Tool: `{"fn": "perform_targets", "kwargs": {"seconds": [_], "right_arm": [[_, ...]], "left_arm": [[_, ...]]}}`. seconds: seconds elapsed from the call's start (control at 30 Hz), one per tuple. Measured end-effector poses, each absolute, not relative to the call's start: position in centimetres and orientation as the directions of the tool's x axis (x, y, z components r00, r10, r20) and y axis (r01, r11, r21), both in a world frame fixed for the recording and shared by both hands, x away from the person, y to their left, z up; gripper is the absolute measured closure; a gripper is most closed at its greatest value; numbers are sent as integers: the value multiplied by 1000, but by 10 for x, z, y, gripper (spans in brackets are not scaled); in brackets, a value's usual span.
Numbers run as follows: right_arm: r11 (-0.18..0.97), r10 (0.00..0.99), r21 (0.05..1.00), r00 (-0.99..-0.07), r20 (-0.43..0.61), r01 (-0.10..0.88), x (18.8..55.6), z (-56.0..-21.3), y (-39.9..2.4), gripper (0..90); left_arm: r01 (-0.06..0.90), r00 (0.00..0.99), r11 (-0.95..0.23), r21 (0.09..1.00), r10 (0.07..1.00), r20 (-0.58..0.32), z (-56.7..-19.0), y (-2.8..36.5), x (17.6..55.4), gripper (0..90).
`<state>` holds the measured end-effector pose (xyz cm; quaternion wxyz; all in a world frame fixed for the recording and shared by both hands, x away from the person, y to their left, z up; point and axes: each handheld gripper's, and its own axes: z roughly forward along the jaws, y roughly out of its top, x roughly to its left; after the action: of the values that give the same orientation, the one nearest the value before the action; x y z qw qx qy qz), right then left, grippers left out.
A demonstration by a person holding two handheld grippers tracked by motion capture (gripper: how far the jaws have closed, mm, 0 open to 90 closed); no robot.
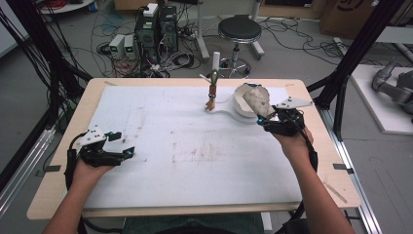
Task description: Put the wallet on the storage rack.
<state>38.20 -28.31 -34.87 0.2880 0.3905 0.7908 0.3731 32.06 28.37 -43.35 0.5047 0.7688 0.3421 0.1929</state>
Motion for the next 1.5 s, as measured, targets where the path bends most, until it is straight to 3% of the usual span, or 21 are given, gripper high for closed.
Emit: {"fn": "perform_targets", "kwargs": {"seconds": [0.7, 1.5], "right_arm": [[484, 836, 718, -506, -211, 501, 433, -357, -273, 371], [517, 829, 666, -507, -234, 537, 457, -364, -253, 370]], "left_arm": [[329, 693, -260, 908, 719, -45, -434, 284, 321, 172], [329, 693, -260, 908, 719, -45, -434, 284, 320, 172]]}}
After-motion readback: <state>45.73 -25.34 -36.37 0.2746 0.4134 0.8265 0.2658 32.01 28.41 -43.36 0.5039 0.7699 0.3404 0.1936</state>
